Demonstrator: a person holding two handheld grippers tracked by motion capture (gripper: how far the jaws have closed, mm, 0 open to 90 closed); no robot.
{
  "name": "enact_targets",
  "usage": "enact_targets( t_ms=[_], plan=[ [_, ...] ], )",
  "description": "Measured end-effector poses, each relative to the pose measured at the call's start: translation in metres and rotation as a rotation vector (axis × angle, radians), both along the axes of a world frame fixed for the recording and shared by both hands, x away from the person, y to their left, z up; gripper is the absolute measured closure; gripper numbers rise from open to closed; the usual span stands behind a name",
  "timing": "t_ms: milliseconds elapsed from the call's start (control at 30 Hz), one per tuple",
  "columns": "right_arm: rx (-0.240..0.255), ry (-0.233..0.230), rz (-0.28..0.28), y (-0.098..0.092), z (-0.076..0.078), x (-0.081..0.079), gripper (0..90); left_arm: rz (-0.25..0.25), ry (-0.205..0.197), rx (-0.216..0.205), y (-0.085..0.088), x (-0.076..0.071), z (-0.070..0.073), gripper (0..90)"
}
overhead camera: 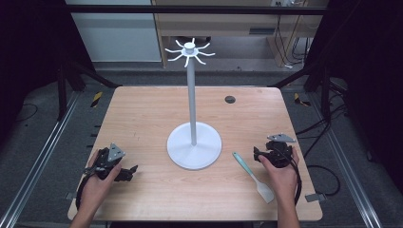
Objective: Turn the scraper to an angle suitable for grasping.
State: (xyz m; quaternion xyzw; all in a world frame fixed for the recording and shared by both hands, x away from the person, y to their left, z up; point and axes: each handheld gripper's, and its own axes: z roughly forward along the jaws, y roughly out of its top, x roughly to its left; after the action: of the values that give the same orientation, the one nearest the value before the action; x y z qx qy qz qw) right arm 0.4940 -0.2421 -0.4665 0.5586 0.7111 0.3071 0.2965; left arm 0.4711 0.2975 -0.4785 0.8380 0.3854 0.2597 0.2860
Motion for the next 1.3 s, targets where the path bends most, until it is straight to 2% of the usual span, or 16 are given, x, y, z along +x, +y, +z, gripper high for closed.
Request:
enact_targets(
  t_ms=[33,133,167,233,333,367,400,467,567,600,767,1000,1033,1100,1300],
  plan=[
    [0.010,0.008,-0.015,0.002,0.002,-0.001,20.4,0.001,0.000,0.000,0.000,0.000,0.000,3.0],
    [-0.007,0.006,-0.008,0.004,0.004,-0.002,26.0,0.003,0.000,0.002,0.001,0.000,0.000,3.0],
    [-0.028,0.011,0.013,0.009,0.008,-0.001,30.0,0.003,0.001,0.004,0.001,0.000,0.000,2.9],
    [-0.051,0.016,0.018,0.013,0.012,0.000,37.0,0.003,0.001,0.003,0.001,0.000,0.000,3.0],
    [-0.092,0.049,0.025,0.018,0.016,0.006,44.2,0.004,0.002,0.003,0.001,-0.001,-0.001,3.0],
    [-0.101,0.069,0.033,0.019,0.017,0.008,46.4,0.003,0.001,0.003,0.001,-0.001,-0.001,3.0],
    [-0.101,0.069,0.033,0.019,0.017,0.008,46.4,0.003,0.001,0.003,0.001,-0.001,-0.001,3.0],
    [-0.130,0.110,0.072,0.024,0.019,0.014,49.4,0.003,0.001,0.003,0.001,-0.001,-0.001,3.0],
    [-0.132,0.128,0.096,0.027,0.022,0.016,52.3,0.001,0.003,0.004,0.001,-0.001,0.000,3.0],
    [-0.132,0.151,0.125,0.031,0.024,0.019,55.2,0.002,0.001,0.003,0.000,-0.001,-0.001,3.0],
    [-0.133,0.197,0.180,0.039,0.026,0.029,64.2,0.000,0.002,0.005,0.000,-0.001,-0.001,3.0],
    [-0.169,0.282,0.245,0.051,0.025,0.039,77.8,0.000,0.003,0.006,0.000,-0.001,-0.001,3.0],
    [-0.169,0.282,0.245,0.051,0.025,0.039,77.8,-0.001,0.005,0.009,0.000,-0.001,-0.001,3.0],
    [-0.177,0.309,0.291,0.057,0.024,0.041,82.7,-0.004,0.006,0.009,-0.001,-0.001,-0.001,3.0],
    [-0.182,0.335,0.329,0.065,0.019,0.044,87.6,-0.005,0.005,0.007,-0.001,-0.001,-0.001,3.0]
  ],
)
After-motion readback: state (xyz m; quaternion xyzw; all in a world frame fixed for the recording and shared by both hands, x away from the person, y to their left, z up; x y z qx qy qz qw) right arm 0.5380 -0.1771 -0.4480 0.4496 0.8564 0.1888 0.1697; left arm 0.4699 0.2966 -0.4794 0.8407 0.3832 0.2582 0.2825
